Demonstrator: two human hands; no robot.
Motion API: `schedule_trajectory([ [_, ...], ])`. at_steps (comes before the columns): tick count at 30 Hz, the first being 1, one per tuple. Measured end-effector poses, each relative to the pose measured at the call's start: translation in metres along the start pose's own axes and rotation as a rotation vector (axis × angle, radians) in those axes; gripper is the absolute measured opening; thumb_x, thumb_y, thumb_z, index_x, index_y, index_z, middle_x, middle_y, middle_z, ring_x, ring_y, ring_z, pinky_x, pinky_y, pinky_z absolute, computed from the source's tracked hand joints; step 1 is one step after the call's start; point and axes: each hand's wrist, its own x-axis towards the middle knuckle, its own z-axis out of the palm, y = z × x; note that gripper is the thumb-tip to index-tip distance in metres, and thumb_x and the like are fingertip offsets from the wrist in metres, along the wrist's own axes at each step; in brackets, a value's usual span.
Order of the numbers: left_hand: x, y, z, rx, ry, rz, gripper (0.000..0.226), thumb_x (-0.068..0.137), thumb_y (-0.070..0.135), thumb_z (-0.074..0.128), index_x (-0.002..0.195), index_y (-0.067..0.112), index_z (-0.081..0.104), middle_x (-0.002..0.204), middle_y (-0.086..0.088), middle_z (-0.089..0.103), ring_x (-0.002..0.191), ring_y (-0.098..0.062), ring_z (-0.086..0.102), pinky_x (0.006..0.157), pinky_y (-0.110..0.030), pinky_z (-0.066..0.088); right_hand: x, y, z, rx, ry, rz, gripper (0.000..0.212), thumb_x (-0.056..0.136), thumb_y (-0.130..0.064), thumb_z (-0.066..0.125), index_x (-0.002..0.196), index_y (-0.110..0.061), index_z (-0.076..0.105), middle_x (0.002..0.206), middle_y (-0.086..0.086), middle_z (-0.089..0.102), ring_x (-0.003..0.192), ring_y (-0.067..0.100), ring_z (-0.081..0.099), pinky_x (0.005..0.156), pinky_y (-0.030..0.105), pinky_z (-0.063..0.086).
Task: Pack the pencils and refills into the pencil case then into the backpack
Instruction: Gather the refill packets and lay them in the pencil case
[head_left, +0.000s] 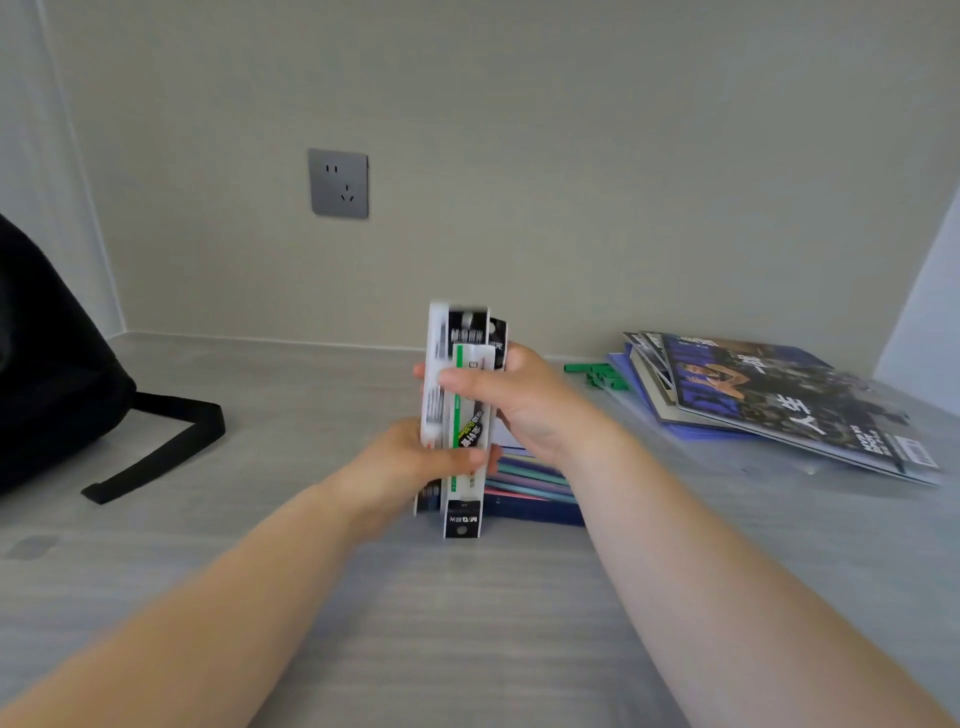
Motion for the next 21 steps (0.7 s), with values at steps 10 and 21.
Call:
schedule_trajectory([
  [10,-0.003,-0.008,0.004,0.199,0.008,-0.085,0.017,0.082,0.003,0.061,0.073,0.017,0.058,0.05,0.007,0.065,0.043,0.004,0.061,0.046,-0.005,0.047,-0.005,0.01,-0.002,0.086,0.12,-0.035,0.022,0.081,0.001,0.053,0.072,-0.018,0.059,0.047,-0.008,0.065,0.055,0.003,0.062,0.058,0.017,0.054],
  [21,0.009,0.002,0.013,0.65,0.104,0.16,0.039,0.076,0.01,0.07,0.092,0.036,0.045,0.079,0.024,0.055,0.061,0.01,0.054,0.051,0.003,0.04,-0.036,0.005,-0.054,0.344,0.397,-0.001,0.014,0.082,0.0,0.052,0.085,-0.014,0.055,0.065,0.001,0.068,0.066,0.011,0.063,0.062,0.02,0.056],
])
